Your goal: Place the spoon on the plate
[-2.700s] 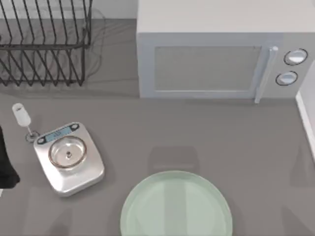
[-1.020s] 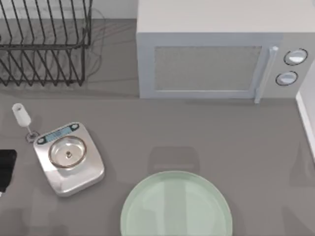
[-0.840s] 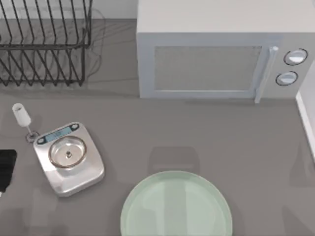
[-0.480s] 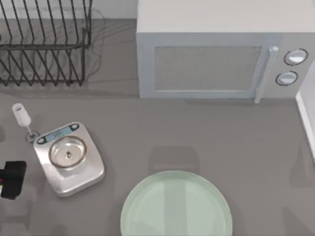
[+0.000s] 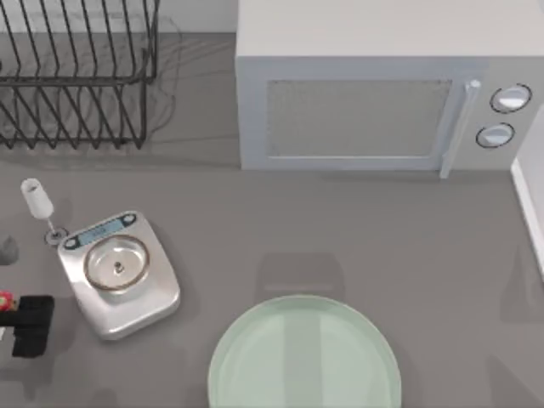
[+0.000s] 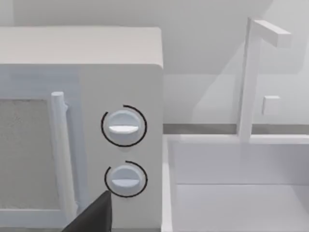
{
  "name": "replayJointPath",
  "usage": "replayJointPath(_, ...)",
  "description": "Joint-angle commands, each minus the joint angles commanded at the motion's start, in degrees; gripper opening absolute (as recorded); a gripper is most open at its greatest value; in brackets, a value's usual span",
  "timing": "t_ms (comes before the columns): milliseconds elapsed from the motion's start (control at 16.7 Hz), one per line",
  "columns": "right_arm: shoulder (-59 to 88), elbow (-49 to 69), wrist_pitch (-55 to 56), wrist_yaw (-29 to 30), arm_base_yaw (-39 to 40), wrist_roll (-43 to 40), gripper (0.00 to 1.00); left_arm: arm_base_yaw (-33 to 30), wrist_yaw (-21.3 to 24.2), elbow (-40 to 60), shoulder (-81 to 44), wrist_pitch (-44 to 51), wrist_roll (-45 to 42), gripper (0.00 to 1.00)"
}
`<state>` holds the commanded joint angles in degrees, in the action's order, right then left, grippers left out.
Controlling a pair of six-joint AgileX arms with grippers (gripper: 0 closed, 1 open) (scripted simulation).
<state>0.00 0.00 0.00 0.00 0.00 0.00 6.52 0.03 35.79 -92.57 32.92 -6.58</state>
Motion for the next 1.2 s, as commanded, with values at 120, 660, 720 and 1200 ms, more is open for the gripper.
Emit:
replayJointPath(120,0.0,0.0,0.0,0.0,0.0,0.0,1.0,0.0,0.0,0.0,0.0,0.0,0.0,1.0)
replayJointPath(660,0.0,0.0,0.0,0.0,0.0,0.0,1.0,0.0,0.0,0.0,0.0,0.0,0.0,0.32)
replayJointPath(720,0.0,0.0,0.0,0.0,0.0,0.0,1.0,0.0,0.0,0.0,0.0,0.0,0.0,0.25)
replayJointPath(1200,0.0,0.0,0.0,0.0,0.0,0.0,1.0,0.0,0.0,0.0,0.0,0.0,0.0,0.0)
